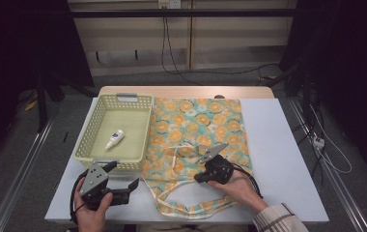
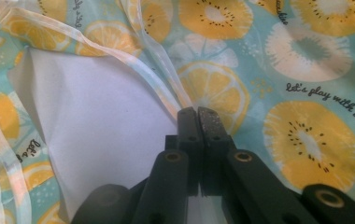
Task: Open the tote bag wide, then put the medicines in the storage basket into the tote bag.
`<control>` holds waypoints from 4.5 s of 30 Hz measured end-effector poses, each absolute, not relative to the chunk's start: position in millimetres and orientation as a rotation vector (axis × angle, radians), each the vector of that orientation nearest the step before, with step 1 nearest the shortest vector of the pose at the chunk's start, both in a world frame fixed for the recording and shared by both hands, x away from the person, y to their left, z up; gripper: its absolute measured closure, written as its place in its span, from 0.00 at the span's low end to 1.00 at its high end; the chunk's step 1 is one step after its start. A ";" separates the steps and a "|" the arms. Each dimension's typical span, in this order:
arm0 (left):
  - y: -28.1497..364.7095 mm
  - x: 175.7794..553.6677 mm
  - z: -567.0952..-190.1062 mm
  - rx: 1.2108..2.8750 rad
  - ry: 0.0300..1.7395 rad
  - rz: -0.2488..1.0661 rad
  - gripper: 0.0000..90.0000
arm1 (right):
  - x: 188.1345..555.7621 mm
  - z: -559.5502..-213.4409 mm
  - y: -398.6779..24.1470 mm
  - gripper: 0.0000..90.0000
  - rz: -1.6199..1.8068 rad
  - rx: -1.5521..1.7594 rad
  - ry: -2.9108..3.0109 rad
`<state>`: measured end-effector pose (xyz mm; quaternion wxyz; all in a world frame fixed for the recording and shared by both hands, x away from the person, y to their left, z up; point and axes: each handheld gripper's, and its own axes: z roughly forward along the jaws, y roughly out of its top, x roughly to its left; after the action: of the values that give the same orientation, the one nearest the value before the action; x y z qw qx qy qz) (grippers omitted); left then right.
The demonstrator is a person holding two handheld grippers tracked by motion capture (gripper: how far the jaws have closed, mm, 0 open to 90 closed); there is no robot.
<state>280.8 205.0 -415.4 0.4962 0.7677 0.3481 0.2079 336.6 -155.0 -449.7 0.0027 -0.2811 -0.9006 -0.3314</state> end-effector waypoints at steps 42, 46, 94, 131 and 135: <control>206.1 280.1 -415.5 1.861 0.848 0.505 0.07 | 345.3 -394.1 -167.7 1.00 -1.402 -0.933 -2.882; 206.1 280.1 -415.6 1.861 0.849 0.508 0.07 | 349.1 -385.5 -168.7 1.00 -1.445 -0.937 -2.881; 213.6 286.7 -411.7 1.862 0.919 0.451 0.07 | 372.5 -349.2 -177.6 1.00 -1.762 -0.975 -2.735; 230.1 366.2 -370.4 2.076 0.949 0.408 0.10 | 373.8 -355.0 -173.2 1.00 -1.740 -0.946 -2.736; 230.6 378.1 -369.2 2.067 0.972 0.409 0.10 | 373.9 -354.8 -173.4 1.00 -1.742 -0.947 -2.737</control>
<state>378.1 230.6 -369.2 0.3992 0.8167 0.3841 0.1617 373.9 -173.4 -354.8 -0.1187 -0.2781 -0.8042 -0.5117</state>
